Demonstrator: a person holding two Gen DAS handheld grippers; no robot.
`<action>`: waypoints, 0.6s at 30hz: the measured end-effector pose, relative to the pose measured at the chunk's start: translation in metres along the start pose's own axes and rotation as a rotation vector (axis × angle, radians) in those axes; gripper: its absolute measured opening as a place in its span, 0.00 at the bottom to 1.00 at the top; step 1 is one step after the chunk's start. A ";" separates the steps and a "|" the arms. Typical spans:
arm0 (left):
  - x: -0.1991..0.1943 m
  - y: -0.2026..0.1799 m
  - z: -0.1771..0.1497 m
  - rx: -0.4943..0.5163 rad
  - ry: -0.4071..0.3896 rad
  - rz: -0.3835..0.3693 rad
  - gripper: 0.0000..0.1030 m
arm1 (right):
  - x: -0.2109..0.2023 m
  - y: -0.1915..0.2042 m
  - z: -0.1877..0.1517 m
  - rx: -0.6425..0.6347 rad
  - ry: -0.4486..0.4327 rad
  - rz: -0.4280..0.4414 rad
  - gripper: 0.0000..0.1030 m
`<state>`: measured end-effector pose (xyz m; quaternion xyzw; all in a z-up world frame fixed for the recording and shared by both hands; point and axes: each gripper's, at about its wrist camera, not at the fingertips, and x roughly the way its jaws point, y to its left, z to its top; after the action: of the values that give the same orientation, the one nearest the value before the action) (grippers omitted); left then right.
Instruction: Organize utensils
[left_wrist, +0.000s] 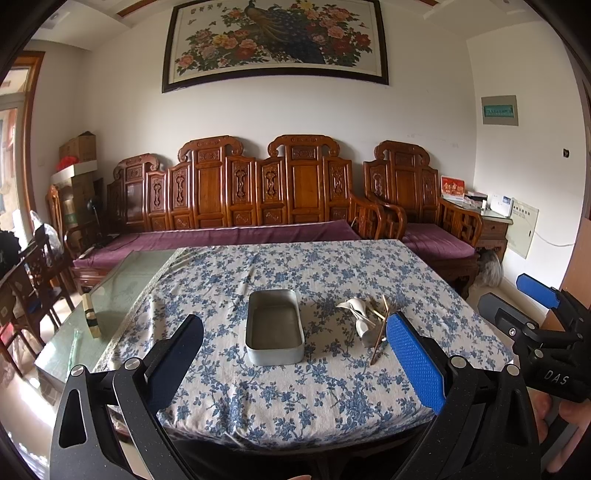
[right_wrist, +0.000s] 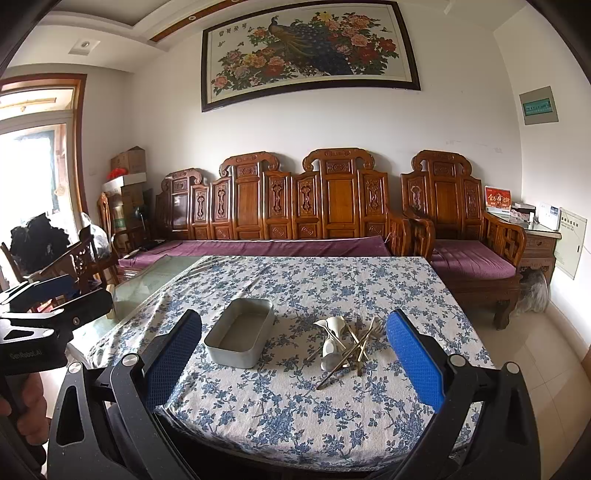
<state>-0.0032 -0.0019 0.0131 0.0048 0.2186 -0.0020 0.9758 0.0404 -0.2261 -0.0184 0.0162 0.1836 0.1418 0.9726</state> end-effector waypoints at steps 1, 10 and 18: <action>0.000 0.000 0.000 0.000 0.000 0.000 0.93 | 0.000 0.000 0.000 0.000 0.001 0.000 0.98; 0.000 -0.001 -0.004 0.007 0.005 -0.004 0.93 | 0.000 -0.001 0.000 0.000 0.000 0.000 0.98; -0.001 -0.001 -0.006 0.012 0.007 -0.007 0.93 | 0.000 -0.001 -0.001 -0.002 -0.001 0.000 0.98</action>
<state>-0.0068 -0.0030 0.0087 0.0097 0.2220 -0.0068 0.9750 0.0401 -0.2274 -0.0189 0.0154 0.1830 0.1419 0.9727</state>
